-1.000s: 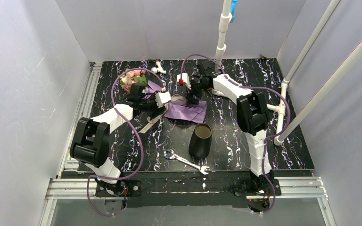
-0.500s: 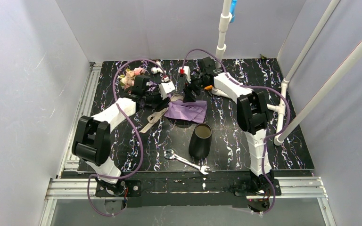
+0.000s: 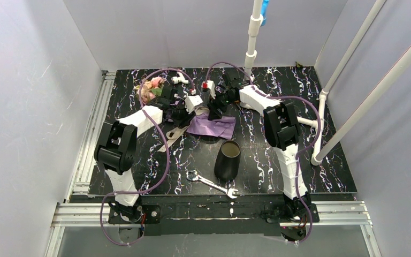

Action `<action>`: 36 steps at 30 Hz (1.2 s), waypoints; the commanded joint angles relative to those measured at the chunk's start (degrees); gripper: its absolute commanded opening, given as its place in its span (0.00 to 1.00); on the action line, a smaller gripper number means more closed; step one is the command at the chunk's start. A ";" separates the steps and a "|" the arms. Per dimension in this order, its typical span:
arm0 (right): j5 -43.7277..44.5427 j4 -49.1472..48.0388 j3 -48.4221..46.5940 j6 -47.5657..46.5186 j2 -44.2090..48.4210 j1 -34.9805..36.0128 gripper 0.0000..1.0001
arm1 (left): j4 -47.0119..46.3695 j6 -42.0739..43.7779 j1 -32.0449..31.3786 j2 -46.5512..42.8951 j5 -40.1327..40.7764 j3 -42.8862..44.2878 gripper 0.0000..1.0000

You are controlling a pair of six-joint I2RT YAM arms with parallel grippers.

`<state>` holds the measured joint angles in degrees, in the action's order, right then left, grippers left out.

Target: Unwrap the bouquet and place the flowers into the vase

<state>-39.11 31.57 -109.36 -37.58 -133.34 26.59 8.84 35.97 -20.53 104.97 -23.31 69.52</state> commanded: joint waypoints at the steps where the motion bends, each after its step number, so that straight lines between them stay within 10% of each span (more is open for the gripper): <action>1: 3.07 0.52 -0.23 -2.14 -1.83 -0.31 0.62 | 4.52 -0.61 0.01 0.12 3.37 3.53 0.31; 4: 4.58 0.25 0.54 -2.81 -1.84 -0.31 0.45 | 6.35 -3.20 0.17 -1.48 1.10 5.22 0.00; 12: 7.68 0.25 0.47 -3.64 -2.66 -0.22 0.01 | 6.09 -12.57 2.29 -5.41 -0.68 8.53 0.00; 23: 7.49 -0.77 1.25 -2.14 -2.03 -0.16 0.01 | 10.81 -14.81 7.60 1.81 3.01 16.74 0.00; 27: 5.96 -1.47 0.68 0.58 -1.94 0.28 0.01 | 7.68 -10.12 7.79 -3.24 -7.66 11.49 0.38; 36: 5.87 -2.87 1.34 3.84 -1.57 0.48 0.01 | 2.26 2.82 2.70 -15.97 -15.01 -3.26 0.38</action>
<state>-34.63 28.80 -108.95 -35.68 -133.64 27.14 12.14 31.51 -14.59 93.43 -33.56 68.97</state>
